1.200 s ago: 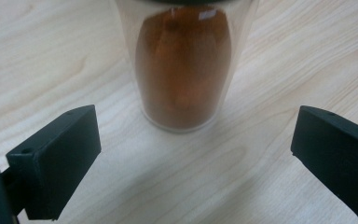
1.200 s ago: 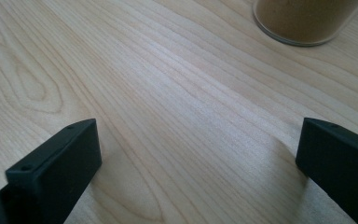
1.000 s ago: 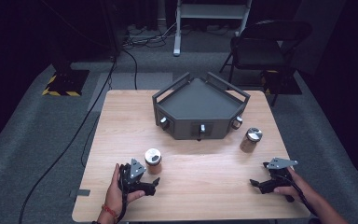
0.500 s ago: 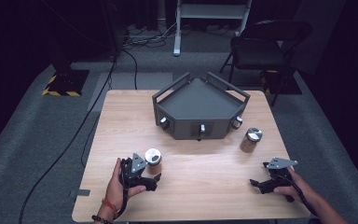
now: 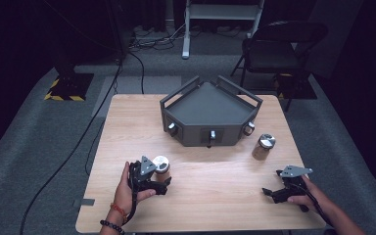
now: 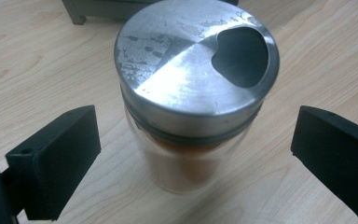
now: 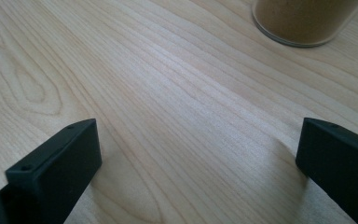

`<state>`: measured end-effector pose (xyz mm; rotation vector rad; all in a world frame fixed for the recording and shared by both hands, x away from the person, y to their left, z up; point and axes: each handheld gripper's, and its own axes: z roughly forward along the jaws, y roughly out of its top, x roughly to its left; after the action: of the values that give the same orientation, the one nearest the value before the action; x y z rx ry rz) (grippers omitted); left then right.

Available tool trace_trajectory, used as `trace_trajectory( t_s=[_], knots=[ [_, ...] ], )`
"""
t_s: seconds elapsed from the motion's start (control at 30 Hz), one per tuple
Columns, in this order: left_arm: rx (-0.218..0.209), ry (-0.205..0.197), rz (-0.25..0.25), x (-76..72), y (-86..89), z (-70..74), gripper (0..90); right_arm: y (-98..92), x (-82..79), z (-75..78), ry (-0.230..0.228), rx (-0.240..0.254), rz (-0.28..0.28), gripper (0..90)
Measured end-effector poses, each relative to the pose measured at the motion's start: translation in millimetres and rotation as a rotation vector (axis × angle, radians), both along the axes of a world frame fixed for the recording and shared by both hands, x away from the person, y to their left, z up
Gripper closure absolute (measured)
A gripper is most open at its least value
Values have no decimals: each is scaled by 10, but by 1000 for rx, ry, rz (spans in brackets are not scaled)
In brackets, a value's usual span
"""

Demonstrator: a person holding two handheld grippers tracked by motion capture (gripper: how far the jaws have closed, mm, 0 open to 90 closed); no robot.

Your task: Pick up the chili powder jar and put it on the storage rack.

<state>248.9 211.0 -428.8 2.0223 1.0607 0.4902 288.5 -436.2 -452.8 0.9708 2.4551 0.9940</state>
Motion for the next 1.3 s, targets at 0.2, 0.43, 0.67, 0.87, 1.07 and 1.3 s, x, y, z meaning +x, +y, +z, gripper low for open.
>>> trace_trajectory(
  t_s=[0.2,0.43,0.67,0.87,1.07,1.3],
  knots=[
    [-6,7,18,74,-18,-29,12,-3,1,-2,-1,1,1,0],
    [-41,14,29,162,-3,-113,36,-4,1,-10,-4,4,2,0],
    [-64,-8,17,200,9,-199,122,-11,0,-16,-7,5,5,0],
    [-77,-5,4,221,16,-278,246,-12,2,-16,-7,6,6,0],
    [-81,-18,-6,204,20,-294,301,-14,4,-16,-7,6,7,0],
    [-98,-7,13,204,32,-284,307,-14,4,-17,-7,6,7,0]
  ],
)
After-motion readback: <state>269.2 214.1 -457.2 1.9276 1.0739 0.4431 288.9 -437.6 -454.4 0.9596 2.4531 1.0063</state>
